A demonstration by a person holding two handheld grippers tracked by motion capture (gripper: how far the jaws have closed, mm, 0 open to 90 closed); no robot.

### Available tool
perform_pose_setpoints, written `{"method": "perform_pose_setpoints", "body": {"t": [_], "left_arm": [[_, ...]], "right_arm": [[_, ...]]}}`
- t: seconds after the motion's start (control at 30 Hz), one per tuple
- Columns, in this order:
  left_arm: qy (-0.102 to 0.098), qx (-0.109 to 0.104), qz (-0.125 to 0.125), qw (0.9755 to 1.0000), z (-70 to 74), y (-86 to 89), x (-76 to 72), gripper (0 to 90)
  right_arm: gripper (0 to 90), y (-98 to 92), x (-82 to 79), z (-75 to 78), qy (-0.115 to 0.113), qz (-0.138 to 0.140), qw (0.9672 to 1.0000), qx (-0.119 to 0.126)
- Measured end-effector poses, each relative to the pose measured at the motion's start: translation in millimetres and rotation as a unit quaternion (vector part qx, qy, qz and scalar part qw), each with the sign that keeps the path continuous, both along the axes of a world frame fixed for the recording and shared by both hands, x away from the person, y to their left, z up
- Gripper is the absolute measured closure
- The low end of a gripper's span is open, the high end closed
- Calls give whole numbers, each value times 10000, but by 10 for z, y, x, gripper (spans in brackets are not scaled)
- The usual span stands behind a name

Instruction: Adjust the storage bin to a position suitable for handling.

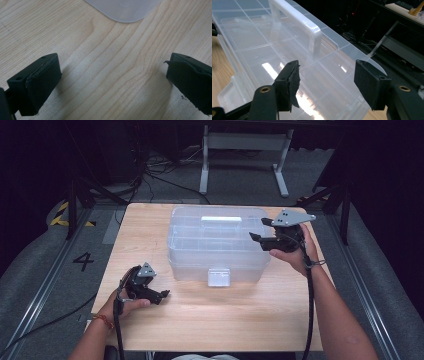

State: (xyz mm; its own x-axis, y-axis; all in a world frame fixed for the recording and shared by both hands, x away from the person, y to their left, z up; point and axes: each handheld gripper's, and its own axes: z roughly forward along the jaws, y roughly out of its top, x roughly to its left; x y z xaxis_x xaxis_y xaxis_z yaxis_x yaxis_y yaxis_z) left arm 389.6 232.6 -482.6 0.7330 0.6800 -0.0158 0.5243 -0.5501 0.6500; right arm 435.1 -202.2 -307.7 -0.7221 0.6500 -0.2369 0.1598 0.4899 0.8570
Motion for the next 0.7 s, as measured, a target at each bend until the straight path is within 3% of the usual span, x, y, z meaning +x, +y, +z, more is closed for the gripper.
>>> {"method": "perform_pose_setpoints", "body": {"t": [0.3, 0.7], "left_arm": [[5, -3, 0, 10000, 0, 1, -2, 2], [-25, 4, 79, 10000, 0, 1, -19, 4]], "right_arm": [[457, 144, 109, -10, 42, 73, 9996, -258], [489, 281, 260, 46, 102, 123, 9993, -331]]}}
